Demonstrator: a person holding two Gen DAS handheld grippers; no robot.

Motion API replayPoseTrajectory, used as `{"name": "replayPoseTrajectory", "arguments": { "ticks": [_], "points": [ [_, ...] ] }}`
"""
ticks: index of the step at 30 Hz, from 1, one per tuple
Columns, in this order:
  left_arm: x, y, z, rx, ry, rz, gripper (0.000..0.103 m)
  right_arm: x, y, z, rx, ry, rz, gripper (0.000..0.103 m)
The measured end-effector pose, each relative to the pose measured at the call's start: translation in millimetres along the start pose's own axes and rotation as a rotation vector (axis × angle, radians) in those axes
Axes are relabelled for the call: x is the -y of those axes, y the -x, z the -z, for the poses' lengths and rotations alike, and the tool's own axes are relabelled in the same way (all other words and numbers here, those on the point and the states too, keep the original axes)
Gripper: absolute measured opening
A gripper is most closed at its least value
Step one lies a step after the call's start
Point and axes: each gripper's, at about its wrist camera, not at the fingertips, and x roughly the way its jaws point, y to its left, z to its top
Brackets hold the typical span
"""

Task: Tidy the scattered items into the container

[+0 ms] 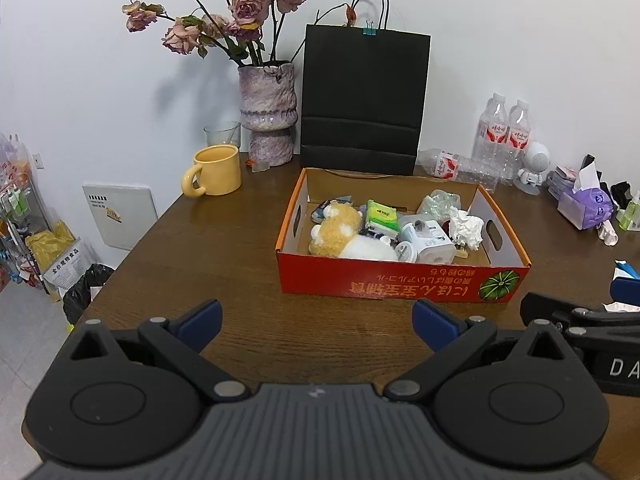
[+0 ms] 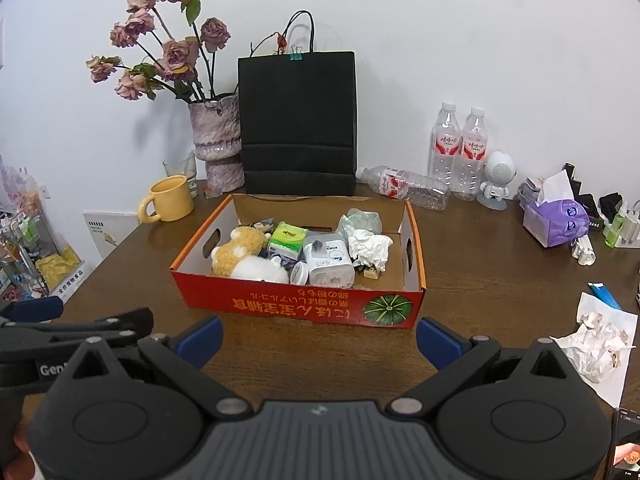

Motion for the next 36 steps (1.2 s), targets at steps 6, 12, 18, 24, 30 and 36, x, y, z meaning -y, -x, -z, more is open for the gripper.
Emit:
{"name": "replayPoseTrajectory", "arguments": {
  "ticks": [6,12,18,24,30,36],
  "points": [
    [1.0,0.2,-0.9,-0.004,0.002,0.007,0.103,1.4,0.3,0.4,0.0,-0.003,0.001,0.103],
    [1.4,0.1,-0.8,-0.005,0.002,0.008,0.103,2.4,0.4,0.6,-0.001,-0.003,0.0,0.103],
    [2.1,-0.3,-0.4,-0.007,0.003,0.01,0.103,4.0,0.3,1.1,-0.001,-0.005,0.001,0.103],
    [2.9,-0.8,-0.1,-0.007,0.002,0.01,0.103,4.8,0.1,1.2,-0.001,-0.006,0.001,0.103],
    [3.5,-2.1,0.4,-0.01,0.001,0.011,0.103,5.3,0.0,1.1,-0.003,-0.005,0.001,0.103],
    [3.5,-2.4,0.2,-0.012,-0.001,0.01,0.103,6.2,-0.1,1.5,-0.002,-0.006,0.001,0.103]
  ]
}}
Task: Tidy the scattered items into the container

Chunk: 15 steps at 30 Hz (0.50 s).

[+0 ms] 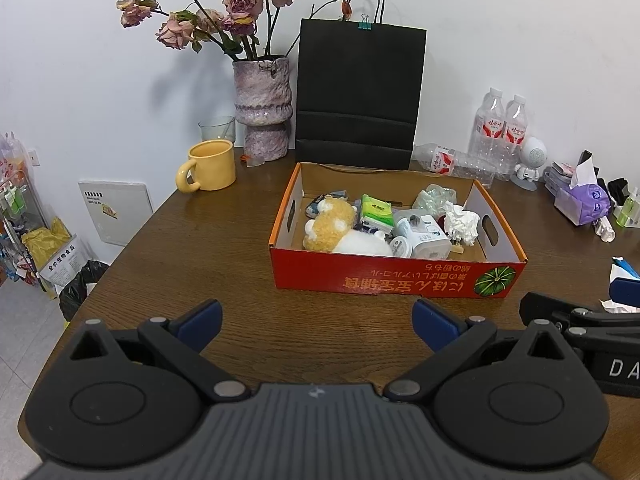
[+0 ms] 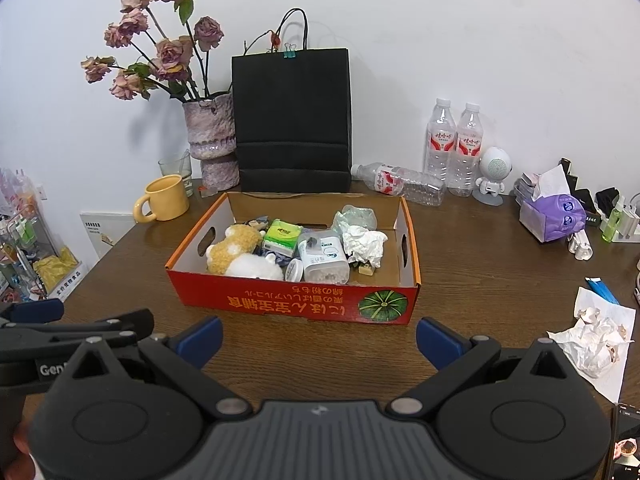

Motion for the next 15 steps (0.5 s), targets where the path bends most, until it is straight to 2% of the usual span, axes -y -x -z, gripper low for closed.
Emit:
{"name": "replayPoseTrajectory", "arguments": {
  "ticks": [15],
  "points": [
    [-0.2,-2.1,0.0,-0.009,-0.001,0.002,0.103,0.6,-0.2,0.2,-0.001,0.0,-0.001,0.103]
  ]
}}
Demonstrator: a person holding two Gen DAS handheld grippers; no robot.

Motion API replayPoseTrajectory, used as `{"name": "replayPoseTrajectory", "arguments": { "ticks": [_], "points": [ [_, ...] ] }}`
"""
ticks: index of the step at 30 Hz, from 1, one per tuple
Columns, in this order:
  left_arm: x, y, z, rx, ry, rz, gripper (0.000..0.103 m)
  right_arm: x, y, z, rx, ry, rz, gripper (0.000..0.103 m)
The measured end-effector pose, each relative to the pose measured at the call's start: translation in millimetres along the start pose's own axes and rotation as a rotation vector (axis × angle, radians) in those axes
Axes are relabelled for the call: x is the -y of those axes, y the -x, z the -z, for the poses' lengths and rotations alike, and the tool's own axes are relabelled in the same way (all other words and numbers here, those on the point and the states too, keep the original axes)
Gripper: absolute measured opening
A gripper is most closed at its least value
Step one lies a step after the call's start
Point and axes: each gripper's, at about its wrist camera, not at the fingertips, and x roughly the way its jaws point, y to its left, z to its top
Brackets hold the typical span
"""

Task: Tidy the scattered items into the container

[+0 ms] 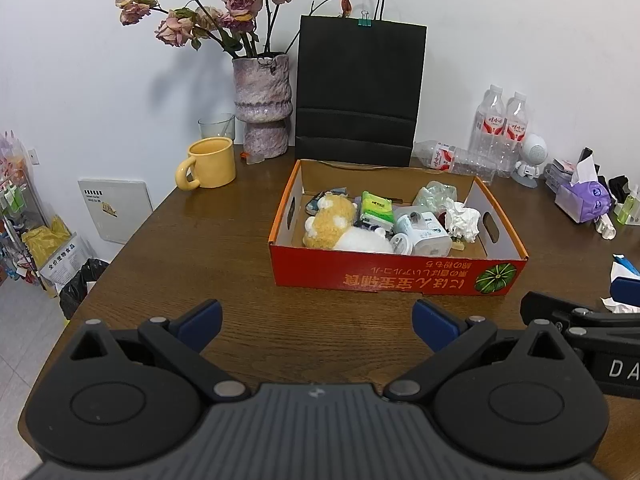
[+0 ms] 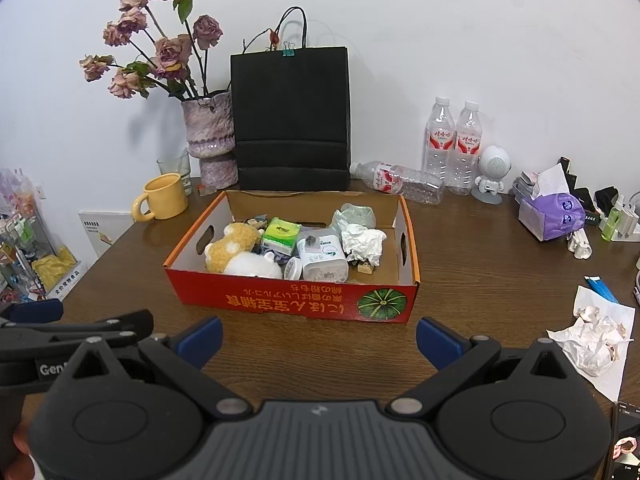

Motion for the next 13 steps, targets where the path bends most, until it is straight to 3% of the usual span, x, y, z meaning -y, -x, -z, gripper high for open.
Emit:
{"name": "replayPoseTrajectory", "arguments": {
  "ticks": [13],
  "points": [
    [-3.0,0.8,0.5,0.042,0.004,0.022,0.103,6.8,1.0,2.9,0.004,-0.01,-0.004,0.103]
  ]
}}
